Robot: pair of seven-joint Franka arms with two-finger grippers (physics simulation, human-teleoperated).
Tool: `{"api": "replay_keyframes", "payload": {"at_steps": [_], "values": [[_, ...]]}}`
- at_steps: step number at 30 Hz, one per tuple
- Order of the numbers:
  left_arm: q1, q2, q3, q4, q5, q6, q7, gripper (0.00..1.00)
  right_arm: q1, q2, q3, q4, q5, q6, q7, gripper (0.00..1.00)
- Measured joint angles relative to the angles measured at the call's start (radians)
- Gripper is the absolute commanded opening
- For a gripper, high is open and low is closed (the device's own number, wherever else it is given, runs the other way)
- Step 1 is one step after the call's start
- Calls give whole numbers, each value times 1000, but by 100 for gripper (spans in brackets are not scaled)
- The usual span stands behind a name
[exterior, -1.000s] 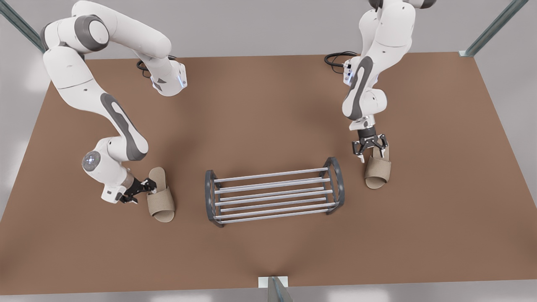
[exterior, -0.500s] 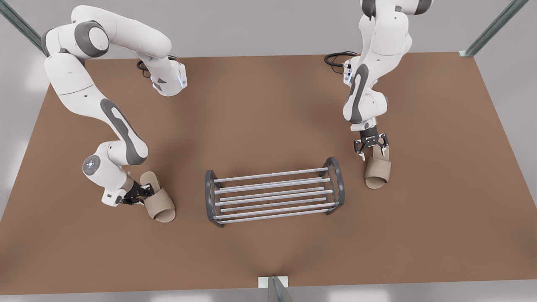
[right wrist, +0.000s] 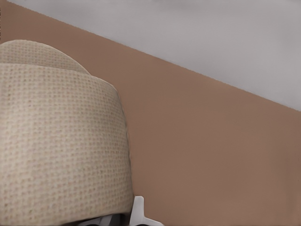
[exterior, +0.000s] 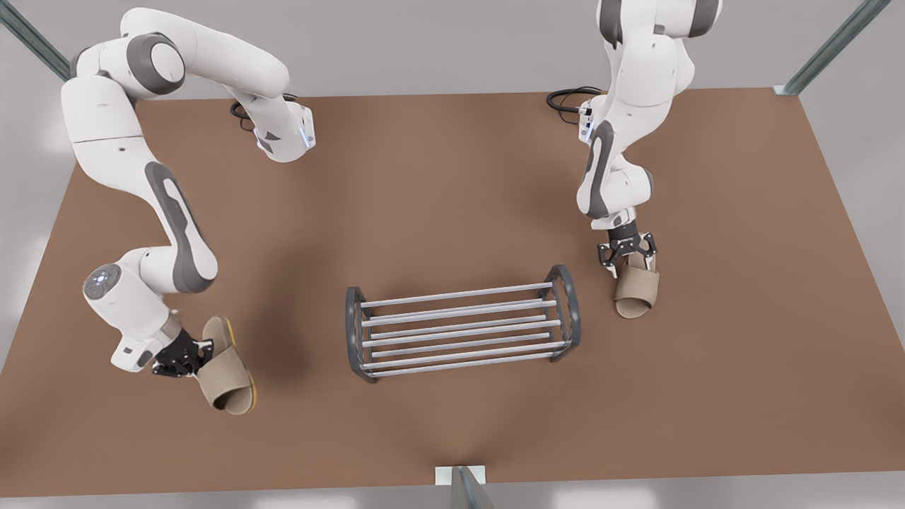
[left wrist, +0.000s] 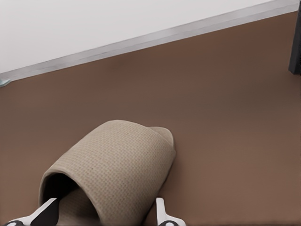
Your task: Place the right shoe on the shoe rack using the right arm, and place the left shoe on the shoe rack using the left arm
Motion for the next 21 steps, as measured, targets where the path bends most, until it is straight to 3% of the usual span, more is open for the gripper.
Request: {"api": "replay_keyframes", "payload": {"at_steps": [3,4,6,8,12,14,15,20,21], "values": [[0,1,-3,8,3,3,0,100,-16,-99,88,91,0,-108,19,21],[0,1,-4,10,3,4,0,97,-13,-149,105,113,1,-154,25,21],[0,1,-4,14,4,7,0,82,-18,-256,162,134,7,-253,42,21],[0,1,-4,20,4,10,0,81,-7,-323,248,181,13,-369,79,21],[1,0,-2,38,5,22,0,81,197,-343,301,268,-11,-560,223,21],[2,0,1,42,5,26,0,74,330,-330,281,296,-48,-622,326,21],[10,1,1,42,5,27,0,73,427,-311,225,329,-62,-648,384,21],[27,1,4,43,3,29,0,72,1071,-164,-367,558,-59,-741,705,21],[32,2,4,43,3,29,0,72,1149,-138,-450,579,-46,-752,772,21]]}}
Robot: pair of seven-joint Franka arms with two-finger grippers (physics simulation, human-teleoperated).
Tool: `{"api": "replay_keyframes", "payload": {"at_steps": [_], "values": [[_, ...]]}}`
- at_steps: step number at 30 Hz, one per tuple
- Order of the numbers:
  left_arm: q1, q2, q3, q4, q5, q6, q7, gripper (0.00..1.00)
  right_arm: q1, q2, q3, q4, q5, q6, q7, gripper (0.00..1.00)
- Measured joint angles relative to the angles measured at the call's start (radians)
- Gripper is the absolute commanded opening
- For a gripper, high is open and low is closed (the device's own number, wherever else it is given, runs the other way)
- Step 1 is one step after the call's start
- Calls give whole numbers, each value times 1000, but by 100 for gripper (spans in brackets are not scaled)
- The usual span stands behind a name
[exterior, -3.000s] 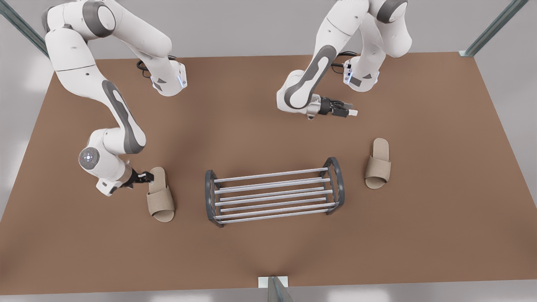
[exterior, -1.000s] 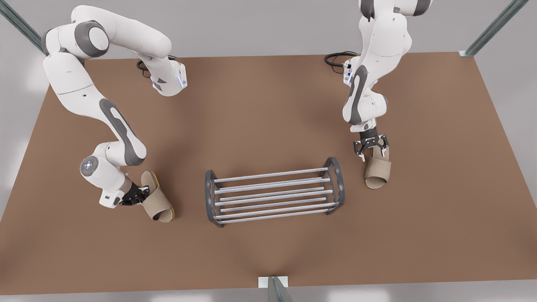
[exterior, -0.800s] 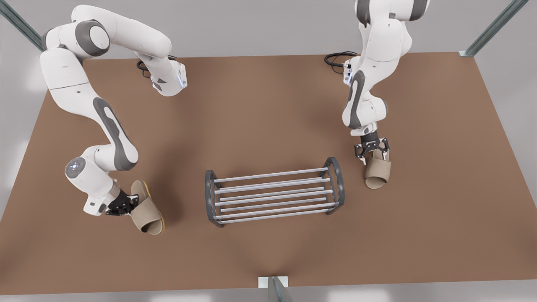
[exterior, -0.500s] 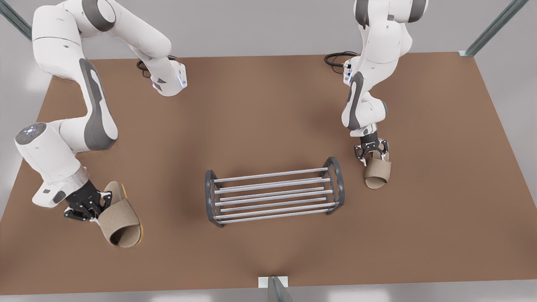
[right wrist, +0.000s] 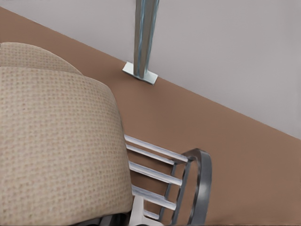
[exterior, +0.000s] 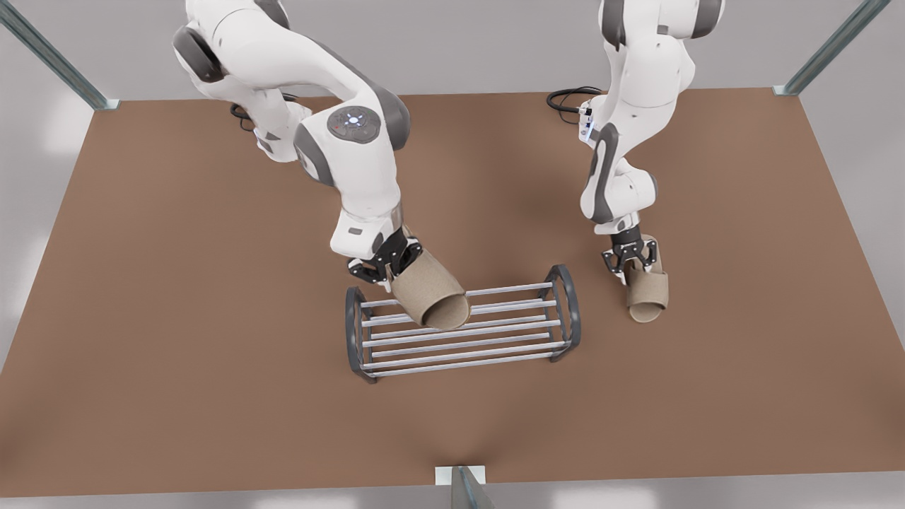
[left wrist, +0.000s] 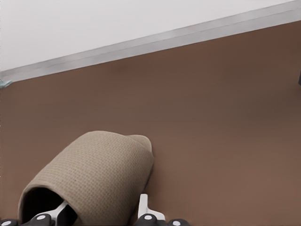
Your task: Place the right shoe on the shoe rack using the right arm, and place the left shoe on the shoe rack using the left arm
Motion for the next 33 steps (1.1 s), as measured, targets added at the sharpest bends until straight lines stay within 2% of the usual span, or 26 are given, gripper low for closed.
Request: {"api": "replay_keyframes", "payload": {"at_steps": [2,7,9,11,19,23,27,29,33], "values": [[12,1,0,0,-1,-1,0,72,79,38,-75,19,17,-17,131,21],[32,10,0,7,-1,-5,0,72,179,134,-156,29,29,-36,427,21],[33,12,-1,11,-1,-6,0,67,195,168,-174,39,14,-29,523,21],[33,13,-1,13,-1,-7,0,61,206,190,-176,40,-16,-20,609,21],[27,9,-1,38,1,-8,0,53,203,207,-173,0,-107,14,842,21],[26,7,-1,56,6,-8,0,35,196,203,-172,-35,-136,34,885,21],[25,7,-1,62,14,-9,0,25,190,201,-162,-52,-147,46,868,21],[25,7,-1,66,16,-8,0,21,190,199,-153,-61,-149,50,847,21],[23,7,0,80,17,-8,0,21,187,177,-139,-113,-151,55,799,21]]}}
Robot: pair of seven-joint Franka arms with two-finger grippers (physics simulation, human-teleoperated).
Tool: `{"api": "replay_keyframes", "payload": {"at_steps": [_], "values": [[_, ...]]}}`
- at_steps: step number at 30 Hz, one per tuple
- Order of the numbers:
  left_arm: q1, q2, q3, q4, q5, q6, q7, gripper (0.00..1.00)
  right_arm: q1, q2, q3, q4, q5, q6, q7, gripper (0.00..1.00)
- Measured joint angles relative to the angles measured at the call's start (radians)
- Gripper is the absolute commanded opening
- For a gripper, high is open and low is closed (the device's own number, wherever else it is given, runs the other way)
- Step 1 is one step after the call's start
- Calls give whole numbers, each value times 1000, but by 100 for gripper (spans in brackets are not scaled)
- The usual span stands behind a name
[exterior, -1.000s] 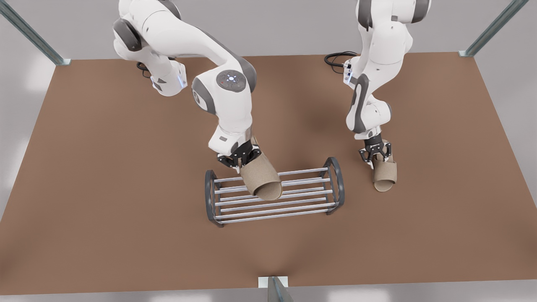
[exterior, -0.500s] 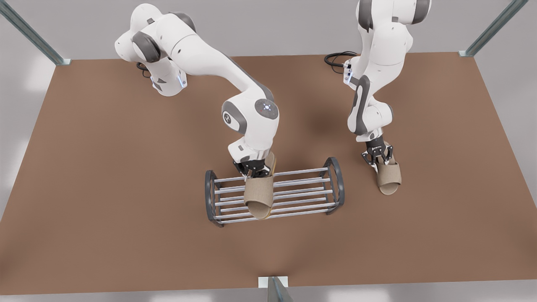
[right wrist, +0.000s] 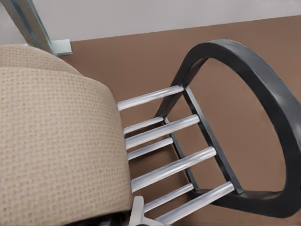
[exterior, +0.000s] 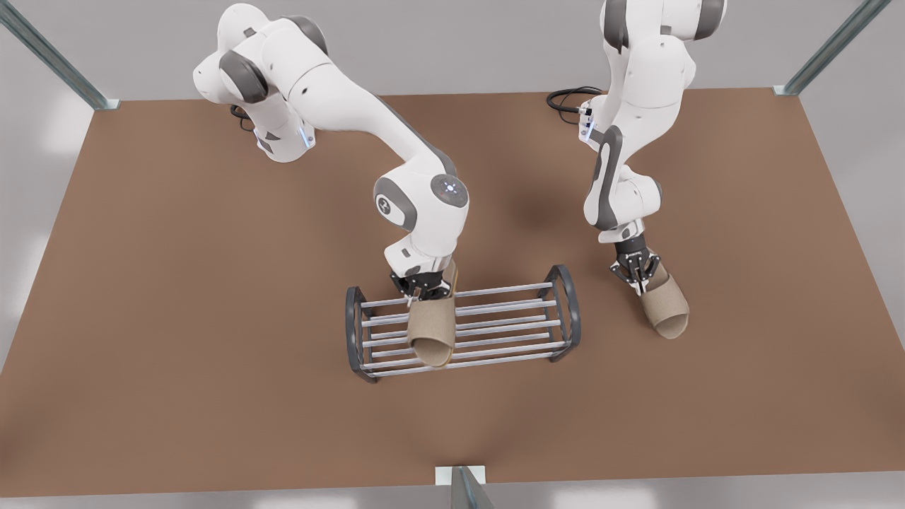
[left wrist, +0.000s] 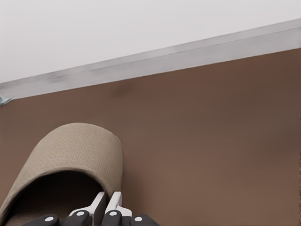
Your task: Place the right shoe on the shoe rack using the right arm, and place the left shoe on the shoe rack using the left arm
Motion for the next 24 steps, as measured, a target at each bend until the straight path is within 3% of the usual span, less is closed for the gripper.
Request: {"api": "replay_keyframes", "payload": {"at_steps": [2,3,4,5,12,18,20,22,24], "values": [[0,-9,3,12,1,1,0,21,-3,-7,1,-16,-5,4,-20,21],[0,-15,4,17,1,2,0,21,-3,-8,1,-19,-8,5,-30,28],[0,-24,7,23,1,3,0,21,-3,-8,1,-20,-12,6,-38,45],[0,-35,9,29,1,4,0,21,-3,-8,1,-20,-16,7,-46,100],[-1,-167,61,55,60,4,0,21,5,-27,12,-17,-30,10,-96,100],[-1,-320,83,118,124,6,0,21,-7,-286,64,22,104,-94,-159,100],[-8,-354,81,152,132,8,0,21,-150,-347,63,58,236,-210,-194,100],[-25,-380,80,186,137,10,0,21,-413,-402,59,25,329,-318,-257,100],[-59,-434,81,209,139,12,0,21,-692,-451,164,-66,351,-375,-347,100]]}}
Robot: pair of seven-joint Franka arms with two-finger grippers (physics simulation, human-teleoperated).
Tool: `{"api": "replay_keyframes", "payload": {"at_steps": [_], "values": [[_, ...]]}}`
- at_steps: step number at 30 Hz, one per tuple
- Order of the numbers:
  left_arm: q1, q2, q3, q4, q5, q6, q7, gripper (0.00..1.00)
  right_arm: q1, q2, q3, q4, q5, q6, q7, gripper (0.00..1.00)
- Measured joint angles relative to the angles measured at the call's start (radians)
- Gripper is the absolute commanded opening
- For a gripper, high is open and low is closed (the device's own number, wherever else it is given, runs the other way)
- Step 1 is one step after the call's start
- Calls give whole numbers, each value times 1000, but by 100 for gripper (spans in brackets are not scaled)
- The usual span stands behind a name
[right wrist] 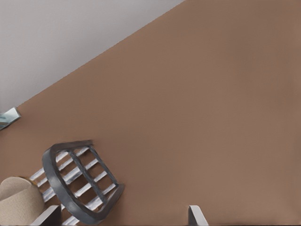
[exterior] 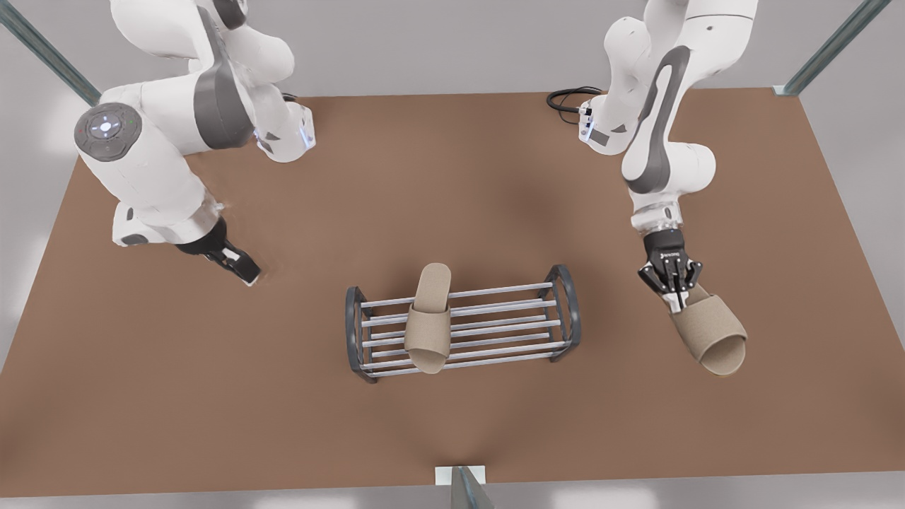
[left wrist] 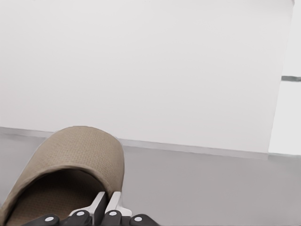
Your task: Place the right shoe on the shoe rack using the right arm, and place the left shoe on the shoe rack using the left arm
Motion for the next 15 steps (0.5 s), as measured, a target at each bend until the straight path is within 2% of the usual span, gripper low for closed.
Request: {"api": "replay_keyframes", "payload": {"at_steps": [2,4,10,15], "values": [[-31,-39,-3,11,-1,1,0,21,-115,-42,69,-118,-5,-12,-84,100],[-73,-58,-5,32,-9,3,0,21,-119,-52,87,-148,-9,-19,-159,100],[-215,-61,-110,116,-113,28,0,21,-203,13,90,-91,-36,-34,-345,100],[-242,-18,-187,142,-228,39,0,21,-143,19,101,-85,-23,-60,-459,100]]}}
